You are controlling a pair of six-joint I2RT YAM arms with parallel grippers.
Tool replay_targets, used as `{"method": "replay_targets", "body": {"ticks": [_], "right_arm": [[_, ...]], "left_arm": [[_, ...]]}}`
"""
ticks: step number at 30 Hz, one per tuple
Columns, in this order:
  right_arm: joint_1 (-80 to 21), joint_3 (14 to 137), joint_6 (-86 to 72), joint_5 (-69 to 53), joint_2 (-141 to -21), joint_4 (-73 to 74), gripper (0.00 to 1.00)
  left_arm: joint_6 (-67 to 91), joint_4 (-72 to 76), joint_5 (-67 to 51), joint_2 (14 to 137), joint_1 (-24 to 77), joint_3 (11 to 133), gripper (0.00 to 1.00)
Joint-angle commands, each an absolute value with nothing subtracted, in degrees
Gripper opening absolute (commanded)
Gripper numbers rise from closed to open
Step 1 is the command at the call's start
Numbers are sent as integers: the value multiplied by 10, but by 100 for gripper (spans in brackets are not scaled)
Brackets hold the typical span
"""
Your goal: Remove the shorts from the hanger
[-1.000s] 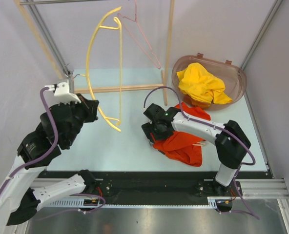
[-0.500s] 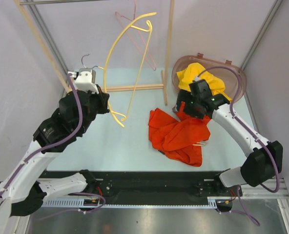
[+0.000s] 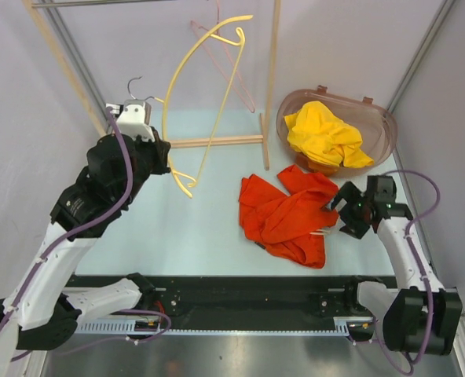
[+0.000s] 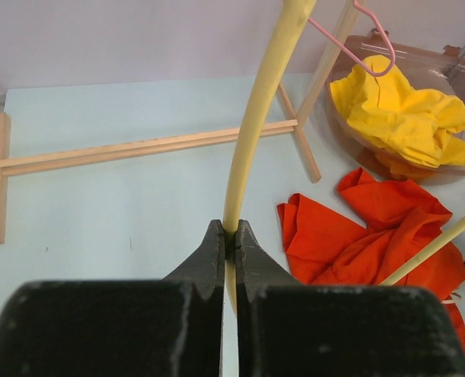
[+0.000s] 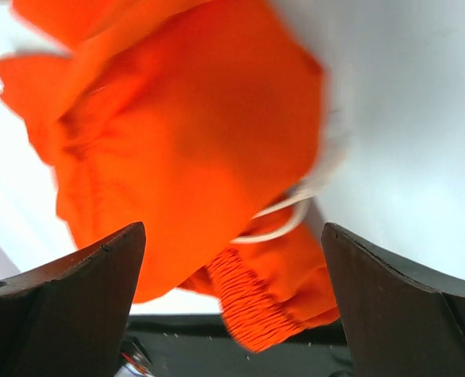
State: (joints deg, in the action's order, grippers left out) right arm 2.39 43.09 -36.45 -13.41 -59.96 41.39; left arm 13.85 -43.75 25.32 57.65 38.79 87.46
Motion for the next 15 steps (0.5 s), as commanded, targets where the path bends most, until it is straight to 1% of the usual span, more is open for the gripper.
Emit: {"method": "replay_targets", "body": {"ticks": [1,3,4,6,8,13,15], "right_arm": [[80,351,-347,-256,-575,309,100],[80,319,-358,-277,-577,267,100],[80,308,-364,-300,-592,225,99],[78,283,-376,-313,-615,191,100],[68,271,-393,-325,-642,127,100],[8,271,-403,-320,-717,41,100],[-18,272,-409,-317,-757,19,97]], "left_arm": [[116,-398,201,583,361,908,0],[110,-396,196,584,361,907,0],[111,-395,194,583,361,906,0],[112,-394,188,581,361,902,0],[113,-394,187,580,362,901,0],[113,-393,199,575,361,895,0],[113,-395,202,572,359,893,0]]}}
